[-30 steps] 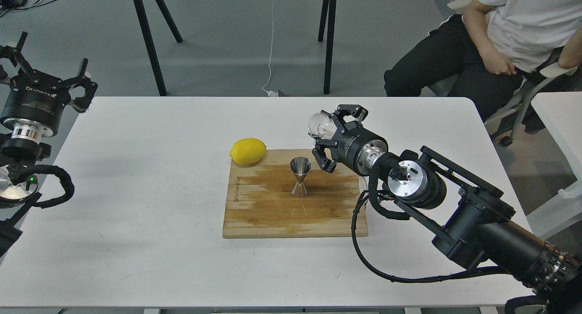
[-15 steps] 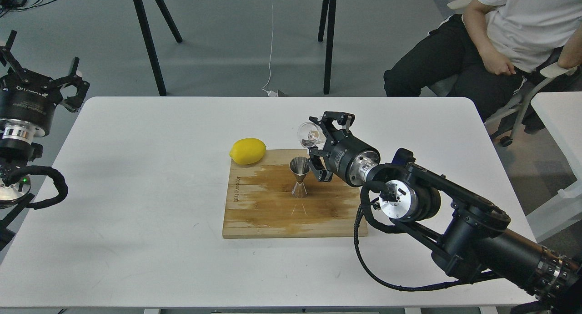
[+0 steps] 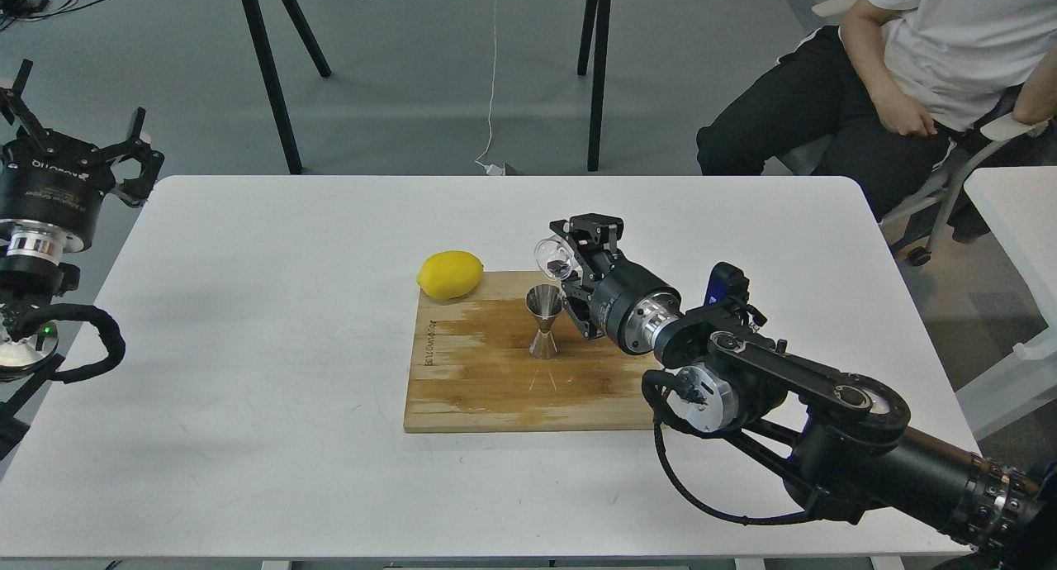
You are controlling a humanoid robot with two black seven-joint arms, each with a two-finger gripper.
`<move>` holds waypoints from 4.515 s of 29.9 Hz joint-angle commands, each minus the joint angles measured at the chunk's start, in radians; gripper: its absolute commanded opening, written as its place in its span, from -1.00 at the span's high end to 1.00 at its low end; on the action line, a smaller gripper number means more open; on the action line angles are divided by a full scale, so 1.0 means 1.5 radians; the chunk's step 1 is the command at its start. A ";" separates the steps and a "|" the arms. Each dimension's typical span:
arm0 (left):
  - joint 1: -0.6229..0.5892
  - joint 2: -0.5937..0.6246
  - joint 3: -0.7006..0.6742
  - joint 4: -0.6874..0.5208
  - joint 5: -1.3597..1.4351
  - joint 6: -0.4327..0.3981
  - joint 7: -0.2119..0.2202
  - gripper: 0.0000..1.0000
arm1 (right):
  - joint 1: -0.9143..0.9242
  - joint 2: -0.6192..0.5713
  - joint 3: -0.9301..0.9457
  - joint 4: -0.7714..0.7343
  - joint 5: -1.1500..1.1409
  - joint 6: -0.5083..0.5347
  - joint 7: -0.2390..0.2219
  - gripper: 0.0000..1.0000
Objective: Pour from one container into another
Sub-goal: 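Tilt the clear glass with the right gripper to pour into the jigger, then carry the glass back and set it down on the table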
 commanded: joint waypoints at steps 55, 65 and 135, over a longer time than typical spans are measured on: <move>0.005 -0.004 -0.001 0.000 -0.002 0.001 -0.001 -1.00 | 0.035 0.029 -0.129 -0.059 -0.250 -0.047 0.021 0.36; 0.005 -0.004 -0.001 0.000 -0.002 0.001 -0.001 -1.00 | 0.047 0.022 -0.132 -0.060 -0.284 -0.047 0.027 0.36; 0.011 -0.002 0.000 -0.002 -0.003 0.004 -0.010 -1.00 | -0.400 -0.061 0.562 -0.190 0.551 0.306 -0.159 0.33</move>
